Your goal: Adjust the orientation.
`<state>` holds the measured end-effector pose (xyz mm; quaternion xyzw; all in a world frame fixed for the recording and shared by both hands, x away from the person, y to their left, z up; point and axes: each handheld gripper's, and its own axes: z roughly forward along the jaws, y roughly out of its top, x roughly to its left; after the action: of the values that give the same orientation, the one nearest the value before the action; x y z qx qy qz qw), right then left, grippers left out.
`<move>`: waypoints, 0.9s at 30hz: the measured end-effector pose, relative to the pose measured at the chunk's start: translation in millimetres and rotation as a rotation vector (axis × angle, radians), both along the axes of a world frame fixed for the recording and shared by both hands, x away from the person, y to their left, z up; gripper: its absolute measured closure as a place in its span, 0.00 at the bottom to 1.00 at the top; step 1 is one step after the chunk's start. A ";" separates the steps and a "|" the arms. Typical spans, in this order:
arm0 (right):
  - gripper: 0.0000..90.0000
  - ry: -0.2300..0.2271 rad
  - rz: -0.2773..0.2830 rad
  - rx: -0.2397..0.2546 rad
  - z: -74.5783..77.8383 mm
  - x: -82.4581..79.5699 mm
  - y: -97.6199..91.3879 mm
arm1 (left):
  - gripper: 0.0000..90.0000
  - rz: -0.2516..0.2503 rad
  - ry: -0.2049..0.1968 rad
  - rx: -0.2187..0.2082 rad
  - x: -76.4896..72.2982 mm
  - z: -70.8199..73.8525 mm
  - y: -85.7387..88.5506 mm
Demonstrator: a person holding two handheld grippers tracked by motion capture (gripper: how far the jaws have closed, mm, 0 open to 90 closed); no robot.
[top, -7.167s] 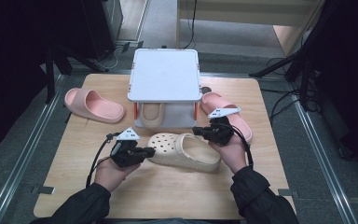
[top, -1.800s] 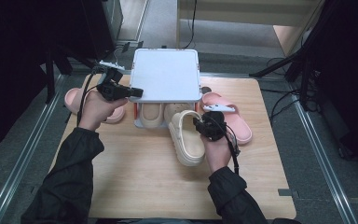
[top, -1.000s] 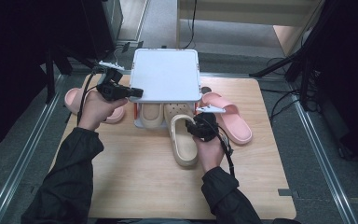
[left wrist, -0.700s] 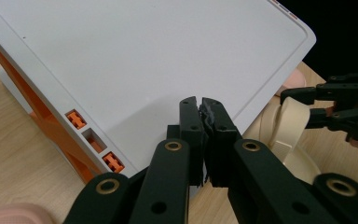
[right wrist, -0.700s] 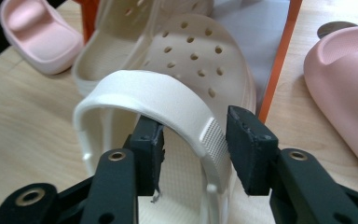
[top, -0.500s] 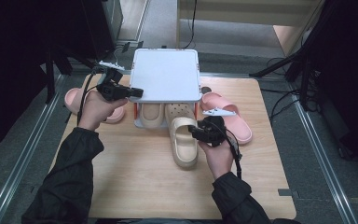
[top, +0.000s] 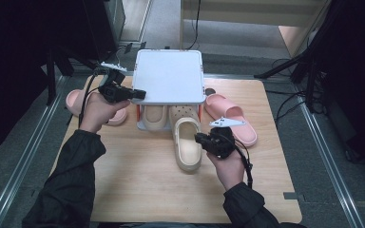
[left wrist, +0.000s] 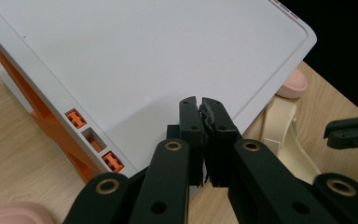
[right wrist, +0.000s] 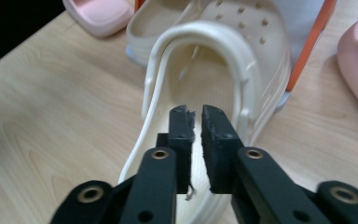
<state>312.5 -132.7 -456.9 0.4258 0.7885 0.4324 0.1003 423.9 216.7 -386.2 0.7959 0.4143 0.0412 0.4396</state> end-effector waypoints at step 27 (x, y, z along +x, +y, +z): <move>1.00 0.019 0.059 -0.034 -61.5 -59.3 -1.3 | 0.97 0.005 -0.009 0.006 -1.5 -0.3 -0.9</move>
<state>253.2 -134.1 -518.3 0.4046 0.8089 0.4176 0.0871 422.4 215.8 -386.5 0.7958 0.4143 0.0473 0.4392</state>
